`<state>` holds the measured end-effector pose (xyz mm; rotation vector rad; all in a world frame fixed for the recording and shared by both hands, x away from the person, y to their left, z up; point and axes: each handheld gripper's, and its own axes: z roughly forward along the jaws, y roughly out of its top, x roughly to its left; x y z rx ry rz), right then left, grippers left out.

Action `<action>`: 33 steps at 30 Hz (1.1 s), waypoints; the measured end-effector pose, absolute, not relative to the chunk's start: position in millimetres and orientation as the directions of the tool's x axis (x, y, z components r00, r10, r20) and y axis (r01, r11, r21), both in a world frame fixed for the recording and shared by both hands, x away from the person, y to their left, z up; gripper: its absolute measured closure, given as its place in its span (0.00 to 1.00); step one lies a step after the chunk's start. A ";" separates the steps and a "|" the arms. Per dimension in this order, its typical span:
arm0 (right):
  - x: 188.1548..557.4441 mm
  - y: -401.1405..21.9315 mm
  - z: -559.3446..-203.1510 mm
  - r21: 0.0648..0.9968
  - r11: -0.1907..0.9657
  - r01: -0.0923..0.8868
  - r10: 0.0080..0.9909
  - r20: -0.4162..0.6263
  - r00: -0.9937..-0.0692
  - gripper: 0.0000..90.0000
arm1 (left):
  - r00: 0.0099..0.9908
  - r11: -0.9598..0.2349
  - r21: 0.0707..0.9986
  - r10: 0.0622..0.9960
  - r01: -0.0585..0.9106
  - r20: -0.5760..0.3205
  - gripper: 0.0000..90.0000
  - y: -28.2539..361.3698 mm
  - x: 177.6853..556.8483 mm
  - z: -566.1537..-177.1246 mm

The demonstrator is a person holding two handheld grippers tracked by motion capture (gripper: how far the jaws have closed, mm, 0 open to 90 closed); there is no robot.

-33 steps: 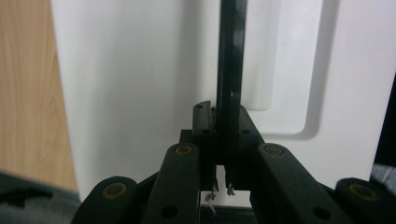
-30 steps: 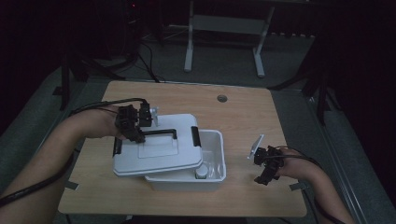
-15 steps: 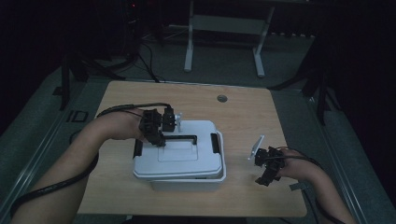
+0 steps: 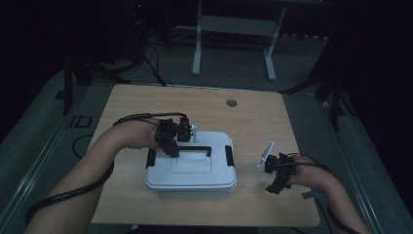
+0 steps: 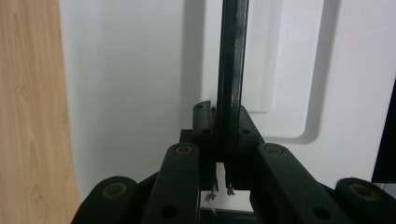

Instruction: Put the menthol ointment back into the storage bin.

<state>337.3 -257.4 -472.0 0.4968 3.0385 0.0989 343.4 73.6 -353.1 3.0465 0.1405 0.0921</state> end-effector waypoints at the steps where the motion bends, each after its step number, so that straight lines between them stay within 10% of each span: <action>1: 337.3 -257.2 -472.1 0.074 0.946 0.316 0.320 -0.049 -0.946 0.16 | 0.993 -0.991 0.096 0.103 0.098 0.049 0.93 74.0 344.5 -353.9; 33: 336.0 -259.1 -475.8 0.067 0.945 0.321 0.325 -0.047 -0.945 0.16 | 0.995 -0.992 0.081 0.097 0.096 0.007 0.92 65.1 356.5 -371.3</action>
